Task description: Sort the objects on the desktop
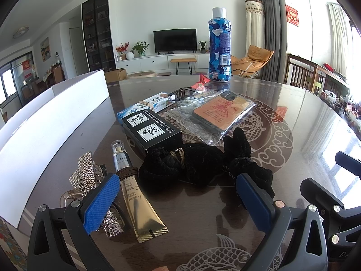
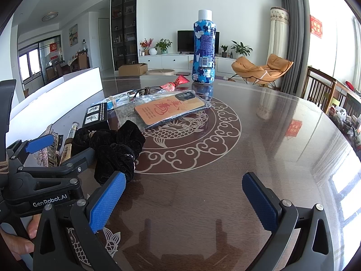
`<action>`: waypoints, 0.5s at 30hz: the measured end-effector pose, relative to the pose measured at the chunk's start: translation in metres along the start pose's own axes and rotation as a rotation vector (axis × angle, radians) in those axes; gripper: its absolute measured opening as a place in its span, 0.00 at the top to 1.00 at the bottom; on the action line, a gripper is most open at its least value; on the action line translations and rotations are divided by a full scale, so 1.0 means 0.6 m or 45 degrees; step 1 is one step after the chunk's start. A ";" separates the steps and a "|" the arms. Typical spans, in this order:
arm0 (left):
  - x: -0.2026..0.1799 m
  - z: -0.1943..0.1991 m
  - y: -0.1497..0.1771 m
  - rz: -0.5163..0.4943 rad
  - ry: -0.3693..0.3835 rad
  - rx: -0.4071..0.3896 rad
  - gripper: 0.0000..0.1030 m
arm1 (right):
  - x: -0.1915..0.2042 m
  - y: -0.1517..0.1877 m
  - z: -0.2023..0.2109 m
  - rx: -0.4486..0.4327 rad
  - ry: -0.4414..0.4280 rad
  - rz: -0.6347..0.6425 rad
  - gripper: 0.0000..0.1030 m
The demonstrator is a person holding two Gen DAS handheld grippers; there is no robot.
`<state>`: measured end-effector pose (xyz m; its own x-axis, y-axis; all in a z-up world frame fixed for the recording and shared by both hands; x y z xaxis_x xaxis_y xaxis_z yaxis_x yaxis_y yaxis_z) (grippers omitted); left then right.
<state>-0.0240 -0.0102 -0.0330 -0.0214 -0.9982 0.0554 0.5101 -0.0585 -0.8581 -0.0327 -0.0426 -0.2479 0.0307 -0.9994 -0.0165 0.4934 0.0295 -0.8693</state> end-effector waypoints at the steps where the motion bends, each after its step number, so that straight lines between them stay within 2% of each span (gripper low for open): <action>1: 0.000 0.000 0.000 0.000 0.000 0.000 0.00 | 0.000 0.000 0.000 0.000 0.000 0.000 0.00; 11: 0.020 -0.002 0.002 0.036 -0.012 0.048 0.00 | -0.004 0.001 -0.003 0.001 -0.002 -0.015 0.00; 15: 0.026 0.009 0.010 0.002 -0.024 0.071 0.00 | -0.008 0.001 -0.004 0.009 -0.012 -0.021 0.00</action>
<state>-0.0170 -0.0263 -0.0345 -0.0047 -0.9979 0.0639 0.5573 -0.0557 -0.8285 -0.0344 -0.0380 -0.2497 0.0303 -0.9995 0.0025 0.5000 0.0130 -0.8659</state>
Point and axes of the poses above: each gripper's, at about its wrist camera, not at the fingertips, and z roughly against the way its jaws point, x to its left, y to its underside, the point moved 3 cm from there along -z, roughly the way its jaws point, and after that the axes turned 7 degrees about -x, right-handed, at the moved point
